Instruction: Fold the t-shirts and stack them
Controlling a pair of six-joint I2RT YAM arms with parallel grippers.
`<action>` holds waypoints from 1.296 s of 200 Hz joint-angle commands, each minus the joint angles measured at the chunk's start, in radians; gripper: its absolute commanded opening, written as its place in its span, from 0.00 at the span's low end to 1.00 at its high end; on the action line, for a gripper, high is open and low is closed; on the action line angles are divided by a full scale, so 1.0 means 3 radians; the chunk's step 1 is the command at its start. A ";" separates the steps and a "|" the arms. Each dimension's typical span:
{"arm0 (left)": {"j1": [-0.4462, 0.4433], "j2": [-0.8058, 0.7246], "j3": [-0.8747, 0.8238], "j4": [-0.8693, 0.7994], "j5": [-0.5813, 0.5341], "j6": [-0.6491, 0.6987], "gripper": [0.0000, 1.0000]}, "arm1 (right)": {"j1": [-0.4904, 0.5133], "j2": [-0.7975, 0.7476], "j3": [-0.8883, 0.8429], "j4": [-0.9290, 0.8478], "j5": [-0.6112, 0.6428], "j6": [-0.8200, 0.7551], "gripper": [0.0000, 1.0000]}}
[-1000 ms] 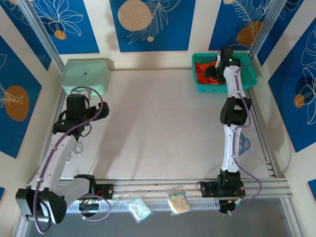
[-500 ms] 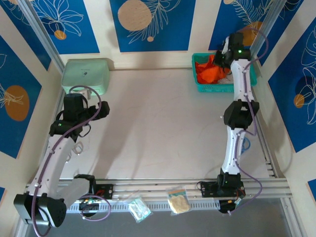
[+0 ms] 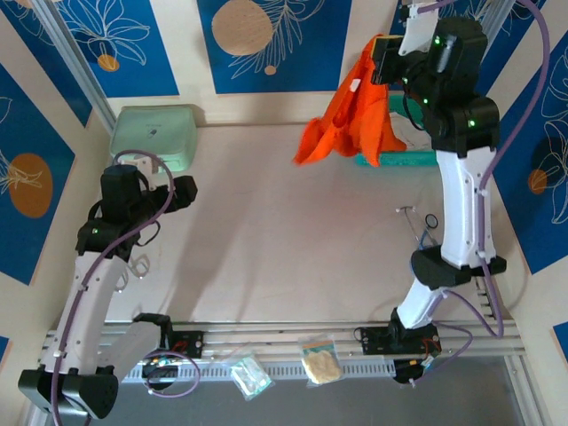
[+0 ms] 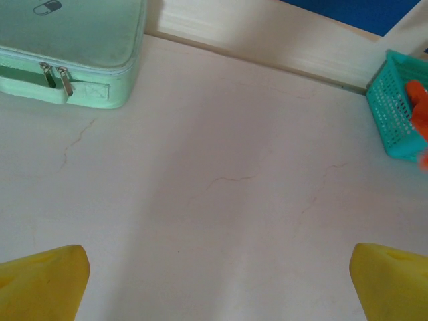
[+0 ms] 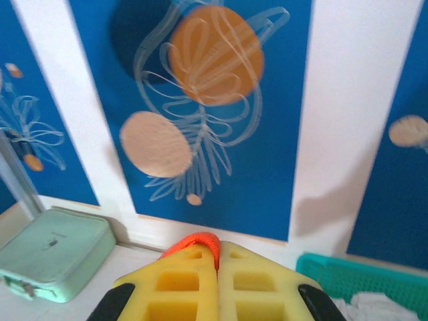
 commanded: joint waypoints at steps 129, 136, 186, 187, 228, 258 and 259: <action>-0.0074 -0.0186 0.0170 -0.0547 0.0770 -0.0090 0.98 | 0.1871 -0.2070 -0.3383 0.0451 0.0600 0.0937 0.00; -0.0084 -0.0200 0.0129 -0.0559 0.0822 -0.0113 0.98 | 0.1898 -0.2131 -0.3573 0.0396 0.0691 0.1002 0.00; -0.0559 -0.0154 -0.0463 -0.0256 0.0917 -0.0451 0.99 | 0.1918 -0.2538 -0.4362 -0.0330 0.1279 0.1595 0.00; -0.0583 -0.0144 -0.0474 -0.0239 0.0907 -0.0460 0.99 | 0.1915 -0.2544 -0.4372 -0.0345 0.1288 0.1610 0.00; -0.1446 0.0763 -0.0357 0.0299 0.0381 -0.0532 1.00 | 0.1780 -0.2807 -0.4694 -0.0730 0.1172 0.2006 0.00; -0.1671 0.2010 0.0641 0.0181 0.0048 -0.0228 1.00 | 0.1731 -0.2818 -0.4829 -0.0838 0.0791 0.2113 0.00; -0.1675 0.2055 0.0681 0.0171 0.0046 -0.0213 1.00 | 0.1733 -0.2816 -0.4831 -0.0842 0.0781 0.2117 0.00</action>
